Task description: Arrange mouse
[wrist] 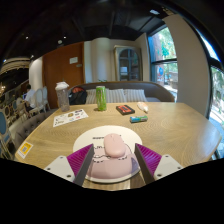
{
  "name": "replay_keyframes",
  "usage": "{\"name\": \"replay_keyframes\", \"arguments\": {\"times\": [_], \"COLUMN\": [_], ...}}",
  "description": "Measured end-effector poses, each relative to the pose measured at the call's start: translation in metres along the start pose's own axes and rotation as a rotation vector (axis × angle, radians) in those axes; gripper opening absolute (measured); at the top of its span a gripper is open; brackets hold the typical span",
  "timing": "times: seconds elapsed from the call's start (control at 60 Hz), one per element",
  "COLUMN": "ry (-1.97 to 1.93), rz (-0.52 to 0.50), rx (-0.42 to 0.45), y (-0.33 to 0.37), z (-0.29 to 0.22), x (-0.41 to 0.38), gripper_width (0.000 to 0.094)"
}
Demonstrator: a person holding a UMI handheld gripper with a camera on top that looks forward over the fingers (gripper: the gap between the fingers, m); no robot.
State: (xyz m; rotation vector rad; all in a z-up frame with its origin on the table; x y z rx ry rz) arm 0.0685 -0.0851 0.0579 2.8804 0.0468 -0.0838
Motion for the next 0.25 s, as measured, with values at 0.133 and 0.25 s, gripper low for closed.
{"name": "replay_keyframes", "arguments": {"times": [0.133, 0.25], "ry": [-0.015, -0.024], "rz": [-0.024, -0.052], "rx": [0.074, 0.103], "y": [0.053, 0.092], "z": [0.001, 0.011], "x": [-0.004, -0.003], "gripper_width": [0.0843, 0.0843]}}
Point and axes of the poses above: the point between the fingertips, and its own axes, seen from behind it with the camera up: x to the right, z down, y backward, against the way the camera looks, the point moved 5 cm from there along y, backward, against the way the camera looks, and after that the axes turned 9 degrees about x, right-handed, at the moved point
